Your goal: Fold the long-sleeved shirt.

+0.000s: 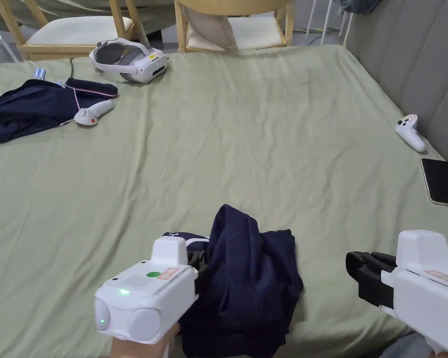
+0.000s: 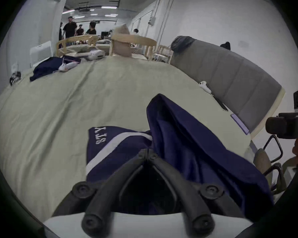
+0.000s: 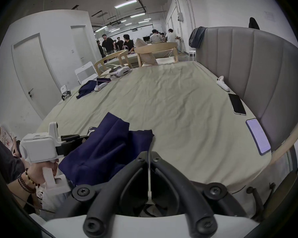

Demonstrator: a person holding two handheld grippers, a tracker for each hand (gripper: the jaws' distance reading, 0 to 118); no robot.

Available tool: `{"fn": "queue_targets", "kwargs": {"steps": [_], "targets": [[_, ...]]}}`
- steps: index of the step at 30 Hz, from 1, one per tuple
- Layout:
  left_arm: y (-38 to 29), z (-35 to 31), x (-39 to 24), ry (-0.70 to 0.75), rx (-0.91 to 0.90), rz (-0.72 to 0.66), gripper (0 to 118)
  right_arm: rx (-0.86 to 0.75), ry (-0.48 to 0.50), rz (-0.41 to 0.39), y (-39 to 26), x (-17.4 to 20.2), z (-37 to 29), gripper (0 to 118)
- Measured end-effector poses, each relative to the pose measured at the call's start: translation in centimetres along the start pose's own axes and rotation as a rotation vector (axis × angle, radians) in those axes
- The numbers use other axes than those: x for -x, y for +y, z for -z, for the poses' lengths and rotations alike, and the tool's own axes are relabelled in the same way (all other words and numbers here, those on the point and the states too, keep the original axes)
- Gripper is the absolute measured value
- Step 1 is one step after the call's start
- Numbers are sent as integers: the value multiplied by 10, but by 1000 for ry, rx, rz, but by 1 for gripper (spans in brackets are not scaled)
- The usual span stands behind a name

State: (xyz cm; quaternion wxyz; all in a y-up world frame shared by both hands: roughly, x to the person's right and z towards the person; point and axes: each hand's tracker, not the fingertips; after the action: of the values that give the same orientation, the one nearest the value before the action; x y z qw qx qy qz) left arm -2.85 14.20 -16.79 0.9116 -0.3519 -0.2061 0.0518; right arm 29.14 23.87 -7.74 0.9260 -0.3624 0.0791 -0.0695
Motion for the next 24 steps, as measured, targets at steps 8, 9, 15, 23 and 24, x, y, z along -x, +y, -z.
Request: {"fn": "queue_targets", "kwargs": {"steps": [8, 9, 15, 23, 24], "targets": [[-7, 16, -72, -170, -2, 98, 4, 18, -26, 8, -7, -11, -3, 1], [-10, 22, -81, -177, 16, 105, 4, 19, -30, 9, -7, -10, -5, 1], [-29, 60, -104, -214, 109, 91, 4, 19, -47, 29, -9, -18, -10, 1], [27, -18, -40, -216, -103, -70, 4, 26, 107, 6, 20, 7, 29, 1], [32, -29, -27, -195, -121, -100, 4, 34, 147, 20, 22, 15, 40, 1]]}}
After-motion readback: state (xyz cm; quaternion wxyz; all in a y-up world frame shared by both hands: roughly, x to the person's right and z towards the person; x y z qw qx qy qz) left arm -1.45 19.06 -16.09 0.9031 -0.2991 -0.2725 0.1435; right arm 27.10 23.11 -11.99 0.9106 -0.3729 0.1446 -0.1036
